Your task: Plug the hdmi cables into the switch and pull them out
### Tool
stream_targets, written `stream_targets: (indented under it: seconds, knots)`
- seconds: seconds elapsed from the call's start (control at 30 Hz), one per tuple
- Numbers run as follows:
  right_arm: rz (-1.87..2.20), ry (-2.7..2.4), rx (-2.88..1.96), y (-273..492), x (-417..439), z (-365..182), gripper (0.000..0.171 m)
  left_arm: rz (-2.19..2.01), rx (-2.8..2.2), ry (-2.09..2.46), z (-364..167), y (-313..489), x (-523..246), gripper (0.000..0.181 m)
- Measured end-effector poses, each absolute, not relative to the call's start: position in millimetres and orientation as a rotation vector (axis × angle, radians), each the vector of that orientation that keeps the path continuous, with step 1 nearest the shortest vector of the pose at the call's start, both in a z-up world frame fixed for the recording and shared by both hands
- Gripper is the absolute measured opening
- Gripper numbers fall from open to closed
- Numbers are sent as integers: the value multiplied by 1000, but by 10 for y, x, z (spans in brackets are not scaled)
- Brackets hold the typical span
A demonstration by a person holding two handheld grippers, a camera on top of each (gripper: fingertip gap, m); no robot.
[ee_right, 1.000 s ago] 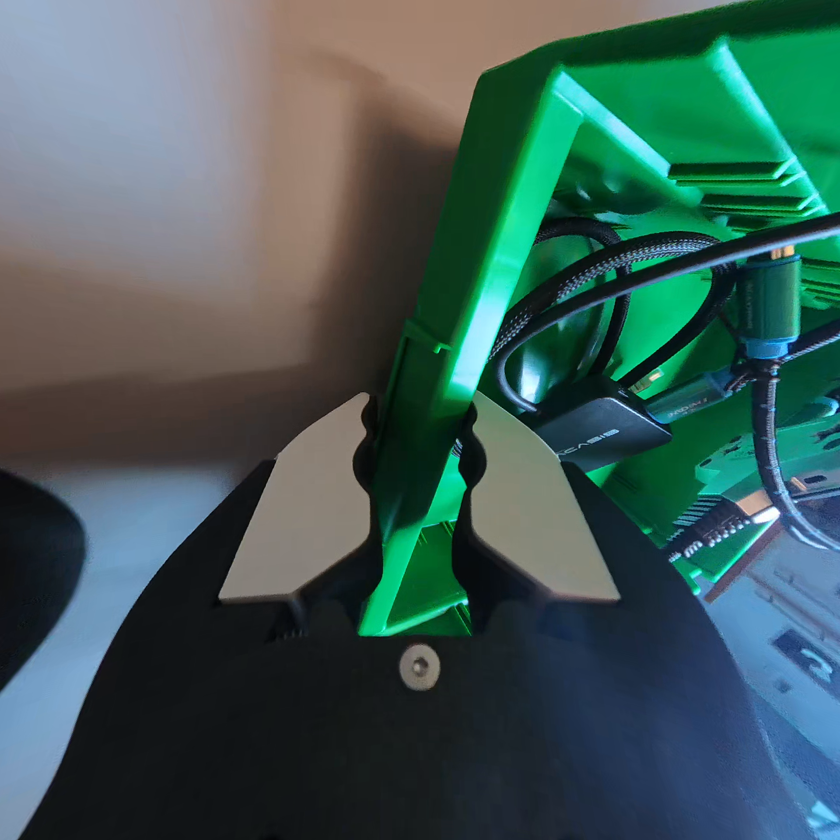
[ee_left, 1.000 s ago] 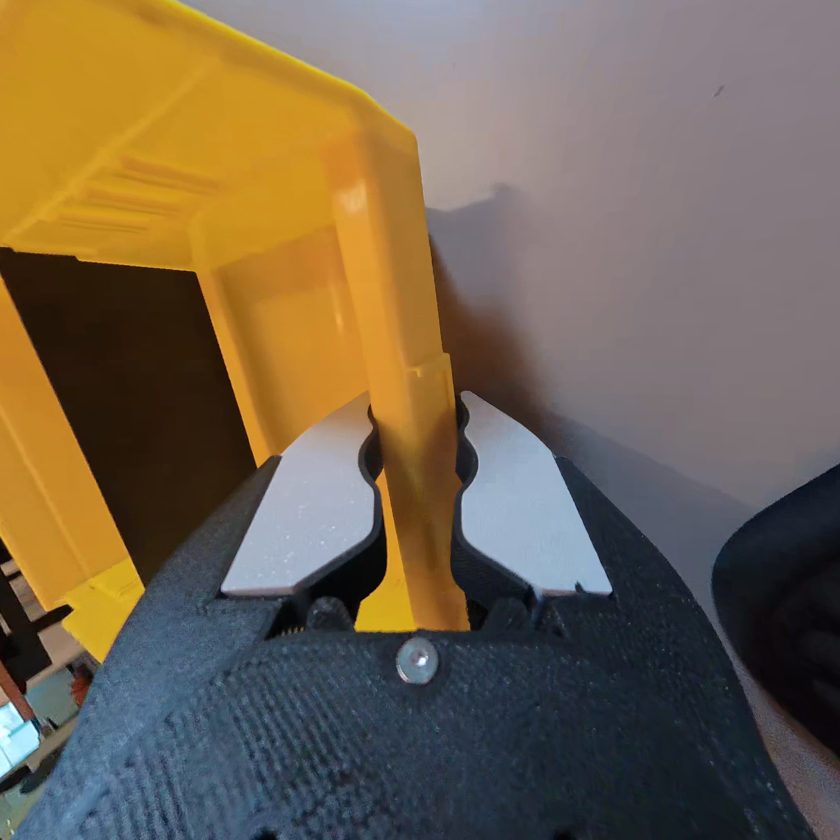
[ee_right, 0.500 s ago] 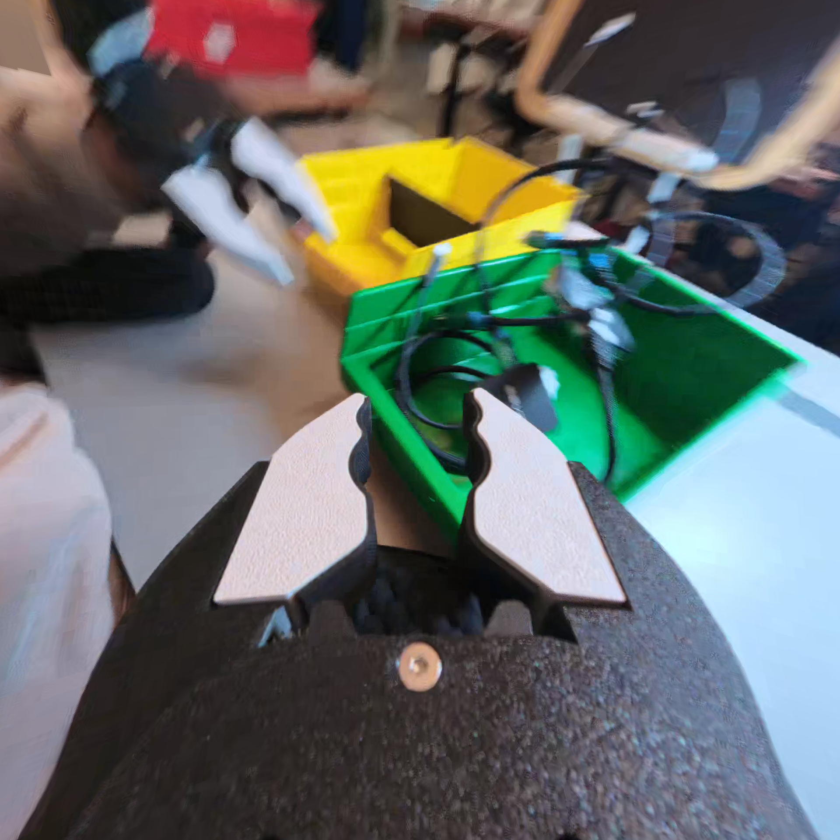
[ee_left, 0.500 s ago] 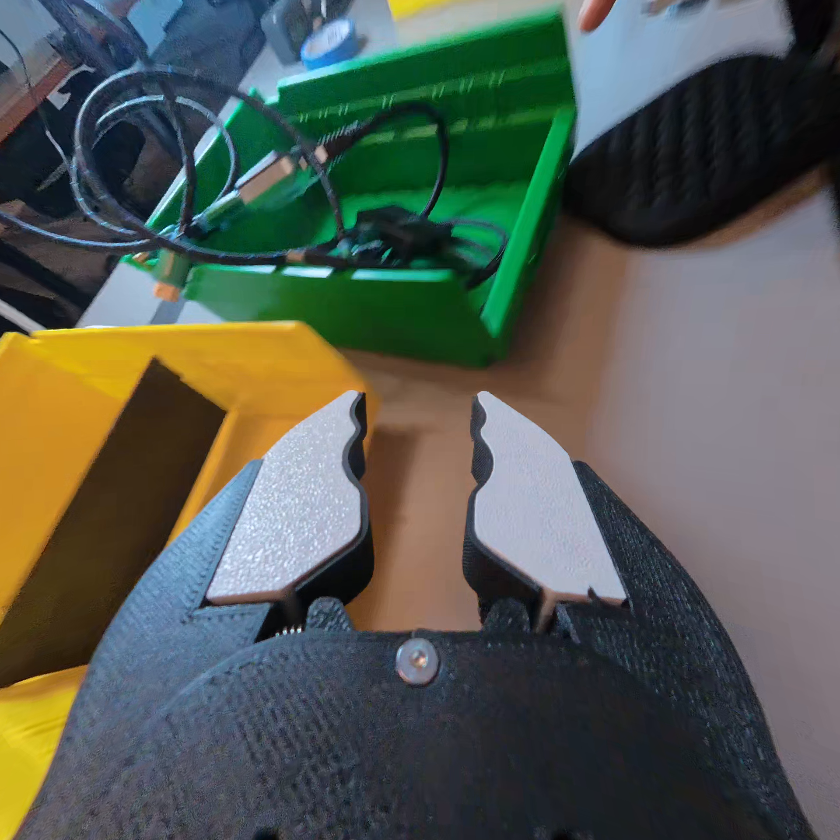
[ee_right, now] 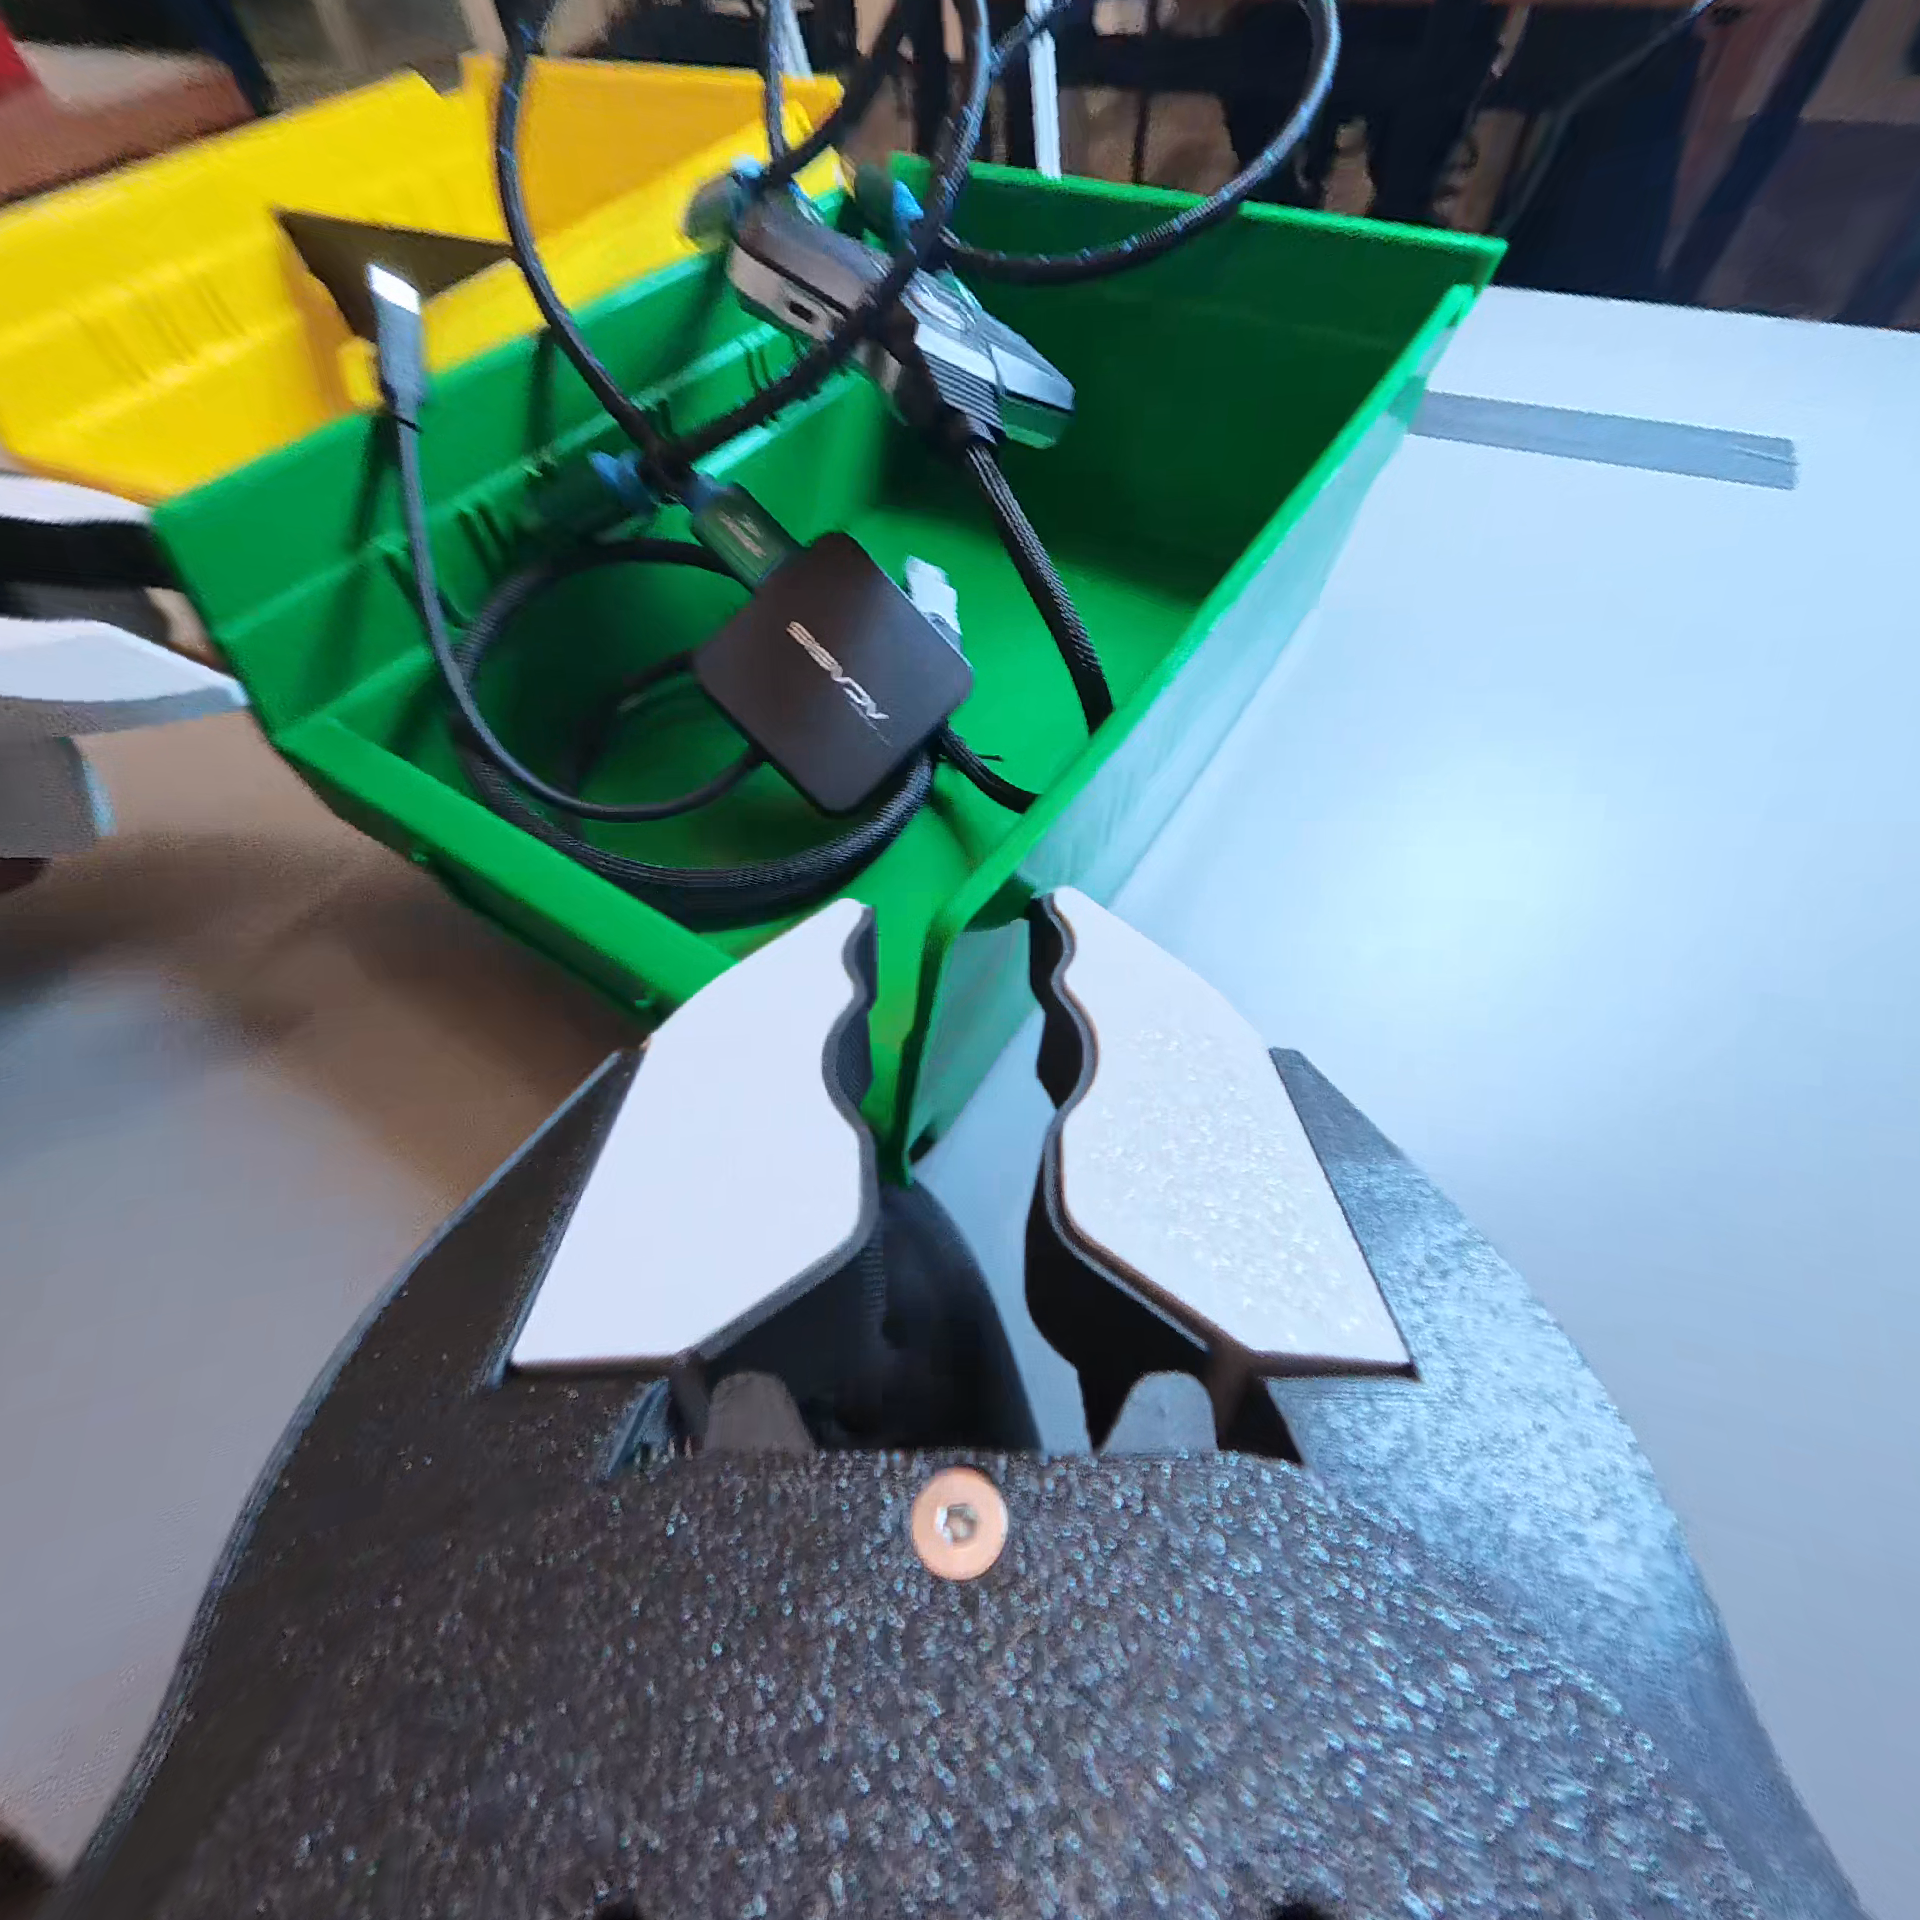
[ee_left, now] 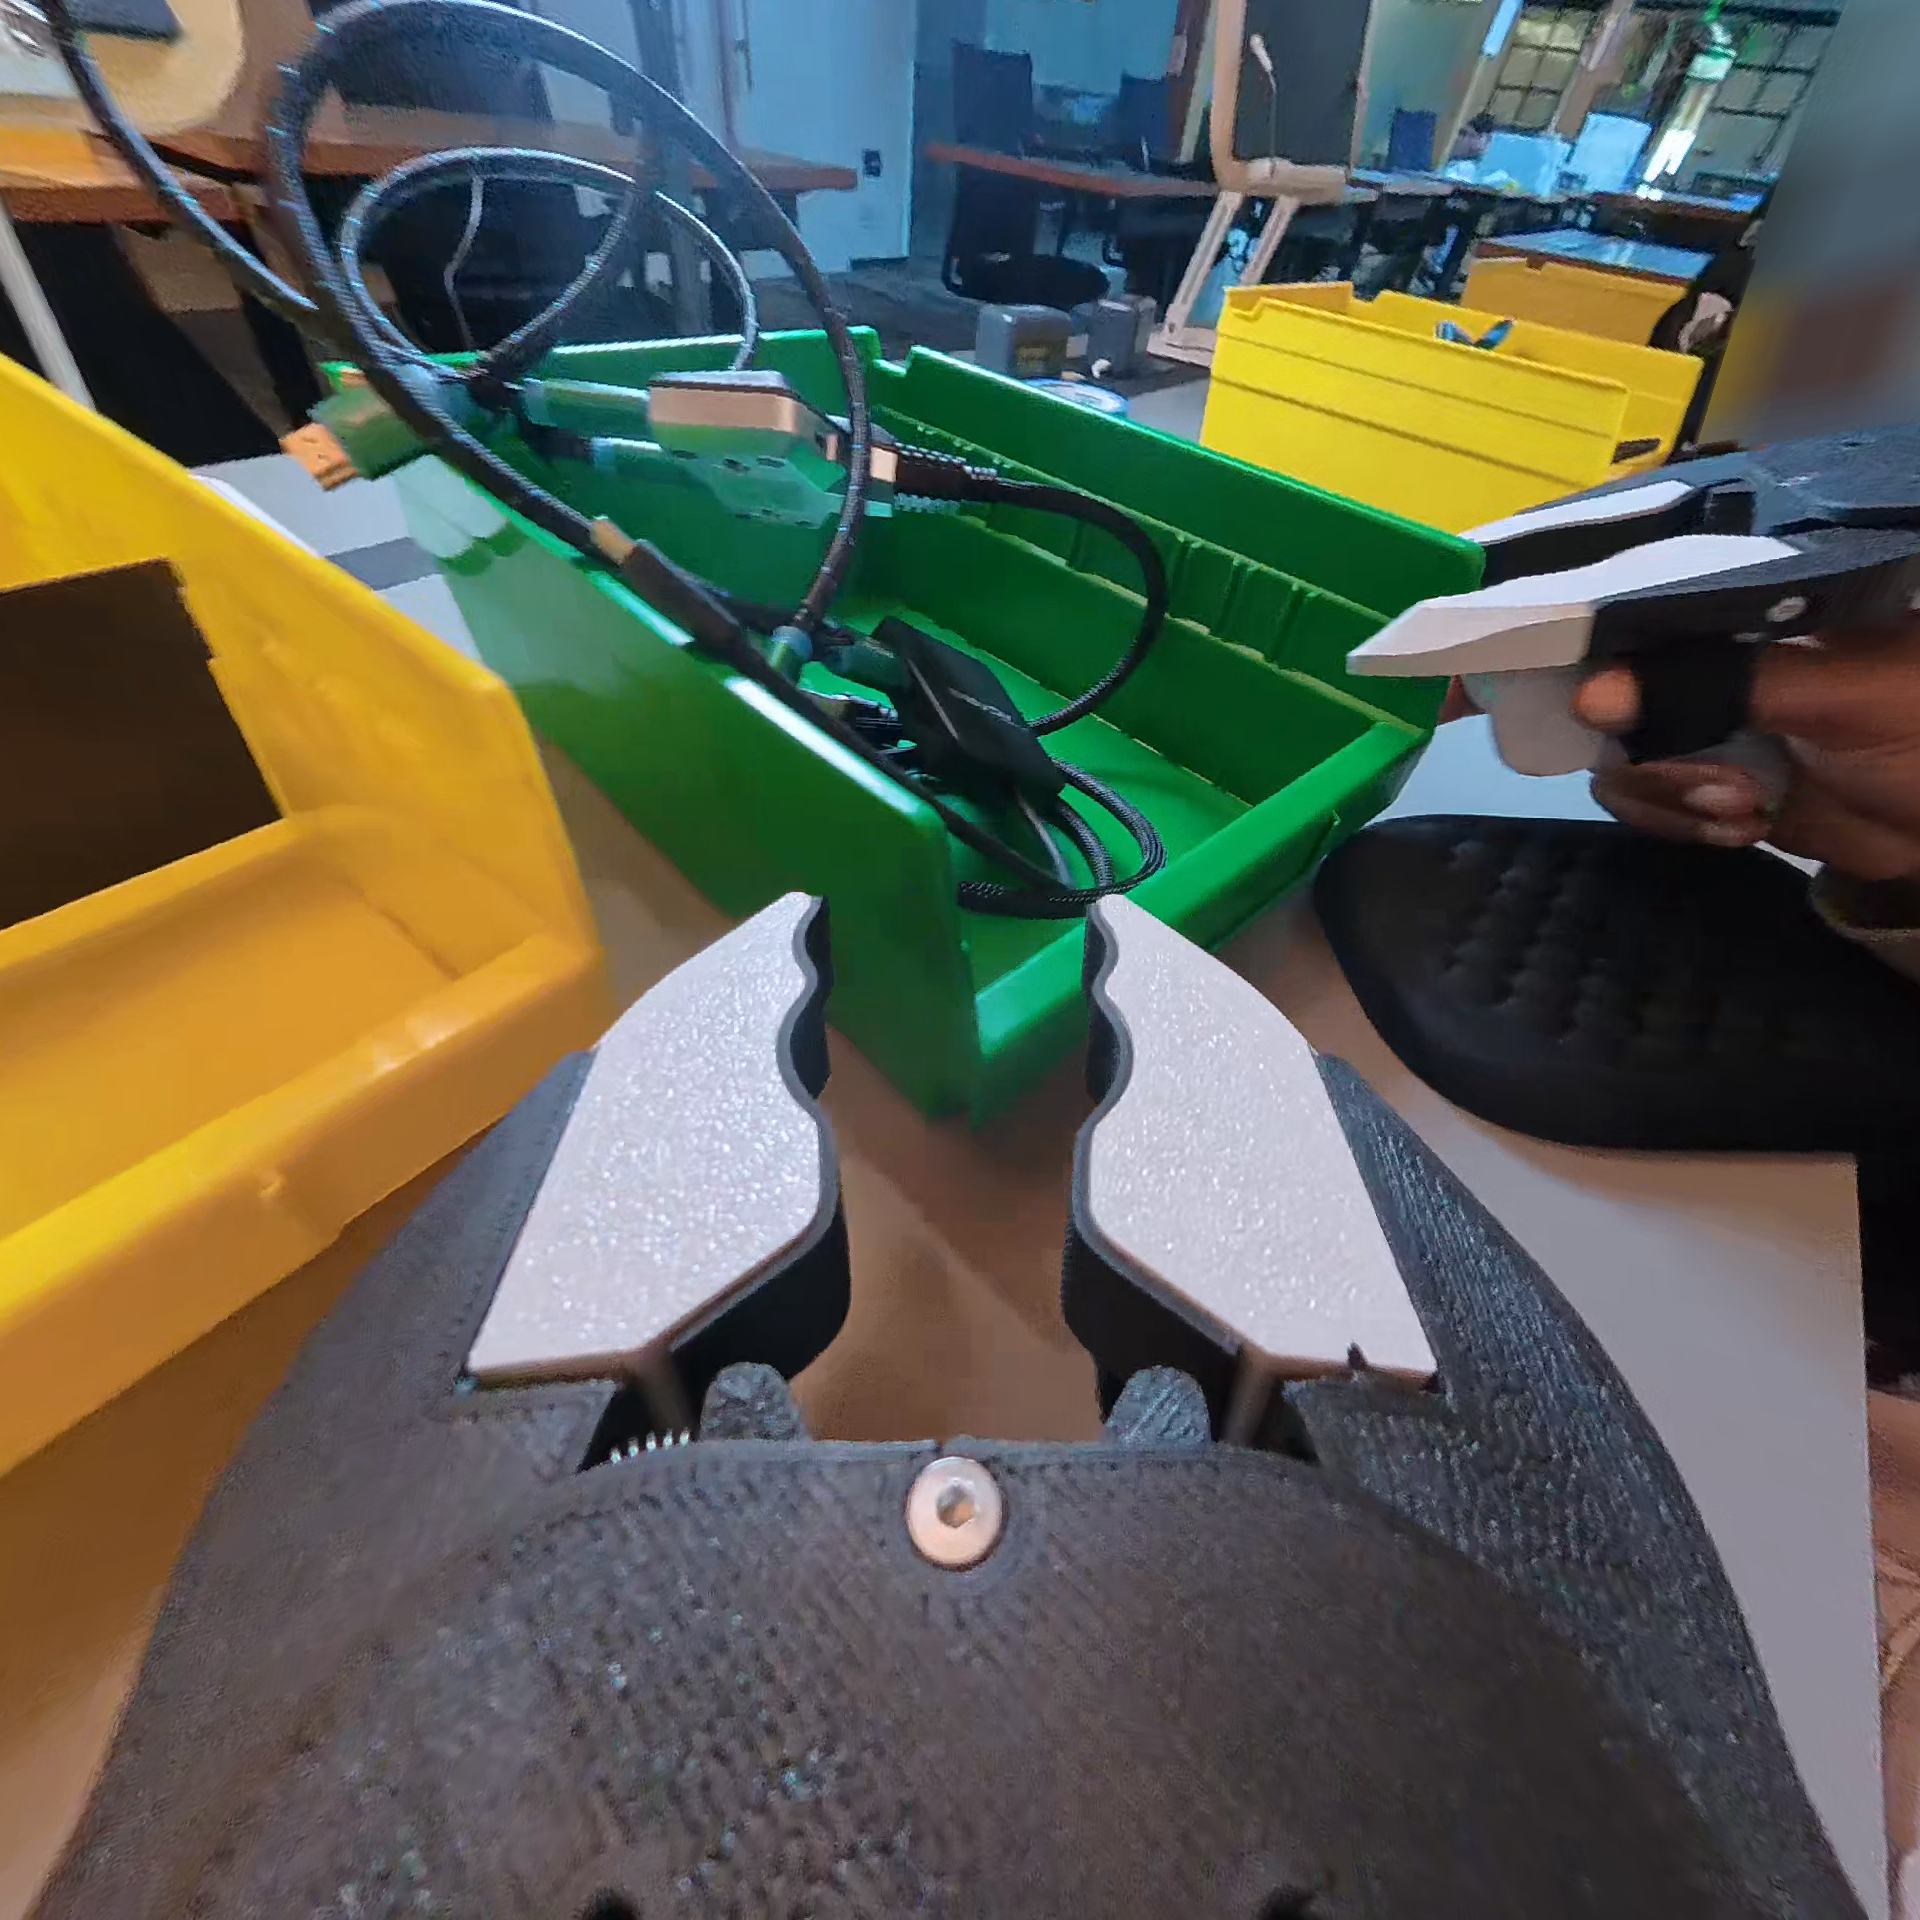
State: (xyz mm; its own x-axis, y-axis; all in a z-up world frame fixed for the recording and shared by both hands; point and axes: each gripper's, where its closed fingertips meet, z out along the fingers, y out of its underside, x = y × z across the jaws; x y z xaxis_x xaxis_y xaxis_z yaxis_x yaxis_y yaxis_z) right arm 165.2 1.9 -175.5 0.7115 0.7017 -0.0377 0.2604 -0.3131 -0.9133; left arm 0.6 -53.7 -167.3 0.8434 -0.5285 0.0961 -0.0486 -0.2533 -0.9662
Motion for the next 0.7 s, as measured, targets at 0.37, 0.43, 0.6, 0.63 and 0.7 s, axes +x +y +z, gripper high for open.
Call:
stream_targets:
  seconds: [0.37,0.43,0.6,0.63,0.7]
  knots:
    - [248,-808,-1728,-23,1673,-1627,11,-105,-1788,711,-1594,-340,-36,18]
    - [269,-785,-1707,-109,1674,-1571,11,-86,-1738,704,-1489,-411,-26,17]
    - [241,-802,-1608,-332,1615,-1313,11,-67,-1627,669,-1080,-639,-74,16]
    - [235,-802,-1573,-376,1599,-1203,11,-58,-1603,666,-986,-696,-90,16]
    - [260,-793,-1488,-492,1545,-925,11,-44,-1547,644,-777,-827,-145,16]
